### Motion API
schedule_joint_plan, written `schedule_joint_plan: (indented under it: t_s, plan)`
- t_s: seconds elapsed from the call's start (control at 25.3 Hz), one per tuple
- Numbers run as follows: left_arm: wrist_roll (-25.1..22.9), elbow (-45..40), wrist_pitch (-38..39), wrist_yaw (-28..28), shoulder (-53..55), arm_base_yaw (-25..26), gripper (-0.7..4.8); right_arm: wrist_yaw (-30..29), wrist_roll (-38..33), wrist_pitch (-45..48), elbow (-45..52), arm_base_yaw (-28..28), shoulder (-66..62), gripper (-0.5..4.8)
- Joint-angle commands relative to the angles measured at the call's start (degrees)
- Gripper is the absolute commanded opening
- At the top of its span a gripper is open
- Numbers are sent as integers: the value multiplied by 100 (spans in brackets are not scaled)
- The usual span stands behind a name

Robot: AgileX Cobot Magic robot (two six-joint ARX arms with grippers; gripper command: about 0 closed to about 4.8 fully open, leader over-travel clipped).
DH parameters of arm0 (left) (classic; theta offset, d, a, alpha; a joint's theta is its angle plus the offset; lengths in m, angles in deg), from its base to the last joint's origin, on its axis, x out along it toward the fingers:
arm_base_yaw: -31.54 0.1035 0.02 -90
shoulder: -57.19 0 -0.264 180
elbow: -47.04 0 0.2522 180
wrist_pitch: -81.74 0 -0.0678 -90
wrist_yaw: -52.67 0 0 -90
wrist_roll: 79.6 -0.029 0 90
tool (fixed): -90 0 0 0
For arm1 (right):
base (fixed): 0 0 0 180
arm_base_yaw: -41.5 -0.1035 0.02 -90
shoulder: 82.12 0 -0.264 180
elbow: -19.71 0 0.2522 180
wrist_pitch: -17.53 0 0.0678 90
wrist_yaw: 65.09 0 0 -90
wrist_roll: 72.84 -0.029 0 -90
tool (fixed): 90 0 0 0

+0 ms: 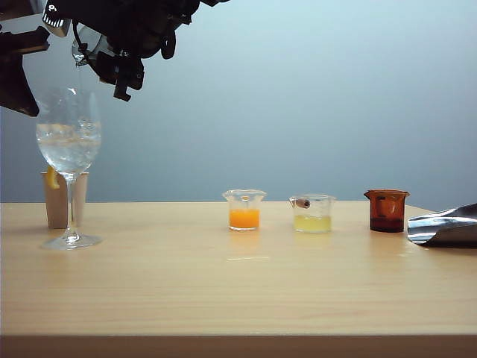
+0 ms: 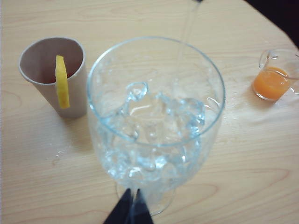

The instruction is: Pick up the first measuring cup from the left, pour the coconut rum inside into the goblet, and finally put the measuring cup back in its original place.

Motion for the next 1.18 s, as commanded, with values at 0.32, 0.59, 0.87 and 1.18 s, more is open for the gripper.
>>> schedule_joint_plan:
  t_s: [0.32,0.59,0.87,1.18]
  plan:
    - [-20,26,-57,-17,-28,-2,-4,94,61,138,-52,-13,61,144]
    - [-17,26,-55,-15,-28,2,-4,118,184,140,-52,-11,61,144]
    - [-20,26,-57,-15,-28,7,-4,116,186,133,-52,-4,61,144]
    - [-20,26,-57,-9,-28,7,-4,240,192,136,-52,0,61,144]
